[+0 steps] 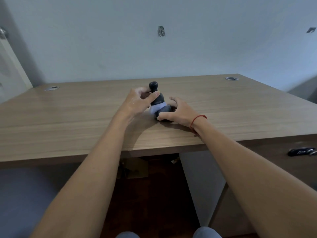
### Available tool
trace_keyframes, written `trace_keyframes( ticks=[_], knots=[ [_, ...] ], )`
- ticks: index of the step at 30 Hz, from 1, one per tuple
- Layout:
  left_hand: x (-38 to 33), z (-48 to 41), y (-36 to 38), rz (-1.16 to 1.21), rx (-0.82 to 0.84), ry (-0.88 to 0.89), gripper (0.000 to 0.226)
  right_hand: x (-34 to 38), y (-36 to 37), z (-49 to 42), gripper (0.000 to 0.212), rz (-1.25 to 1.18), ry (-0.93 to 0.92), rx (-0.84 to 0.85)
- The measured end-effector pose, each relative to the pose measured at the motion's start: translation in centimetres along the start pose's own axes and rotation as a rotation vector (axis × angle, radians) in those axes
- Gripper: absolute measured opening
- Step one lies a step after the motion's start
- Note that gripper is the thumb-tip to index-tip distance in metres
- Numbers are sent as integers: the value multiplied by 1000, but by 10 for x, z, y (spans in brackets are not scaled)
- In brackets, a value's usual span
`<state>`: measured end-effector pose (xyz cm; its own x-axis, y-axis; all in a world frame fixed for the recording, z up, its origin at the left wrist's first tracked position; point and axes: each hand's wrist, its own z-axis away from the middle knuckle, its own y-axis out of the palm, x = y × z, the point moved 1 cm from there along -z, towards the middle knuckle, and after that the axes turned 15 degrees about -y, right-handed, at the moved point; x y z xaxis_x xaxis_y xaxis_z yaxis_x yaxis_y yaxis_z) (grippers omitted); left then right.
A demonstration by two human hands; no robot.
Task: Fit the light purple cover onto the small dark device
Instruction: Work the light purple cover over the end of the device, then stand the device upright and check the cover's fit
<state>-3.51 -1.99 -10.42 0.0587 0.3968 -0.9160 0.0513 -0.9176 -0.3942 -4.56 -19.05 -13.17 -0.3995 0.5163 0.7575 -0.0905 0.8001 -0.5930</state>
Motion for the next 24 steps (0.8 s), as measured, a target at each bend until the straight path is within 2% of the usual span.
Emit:
trace_keyframes(
  ticks=[2,4,8,10,13,14,18,22,24],
  knots=[
    [-10,2,-7,-72,138,-10,27,4,1,3,119,-5,9,-1],
    [-21,3,-6,-176,172,33,23,5,1,4,125,-24,10,-8],
    [-28,-1,10,-274,-31,95,27,5,1,4,131,-68,5,-1],
    [-31,-3,9,-312,34,65,26,5,0,5,127,-74,5,3],
    [-45,1,2,-347,260,-12,22,5,-1,5,114,-95,-4,-5],
    [-46,0,3,-348,261,-10,23,5,-1,5,110,-95,-11,-1],
    [-37,-3,8,-305,87,20,27,6,-1,5,103,-108,-17,16],
    [-45,3,-6,-318,320,-56,23,2,0,3,115,-108,-10,0],
    [-47,3,-6,-319,303,-36,25,1,0,2,109,-104,-13,-11]
  ],
)
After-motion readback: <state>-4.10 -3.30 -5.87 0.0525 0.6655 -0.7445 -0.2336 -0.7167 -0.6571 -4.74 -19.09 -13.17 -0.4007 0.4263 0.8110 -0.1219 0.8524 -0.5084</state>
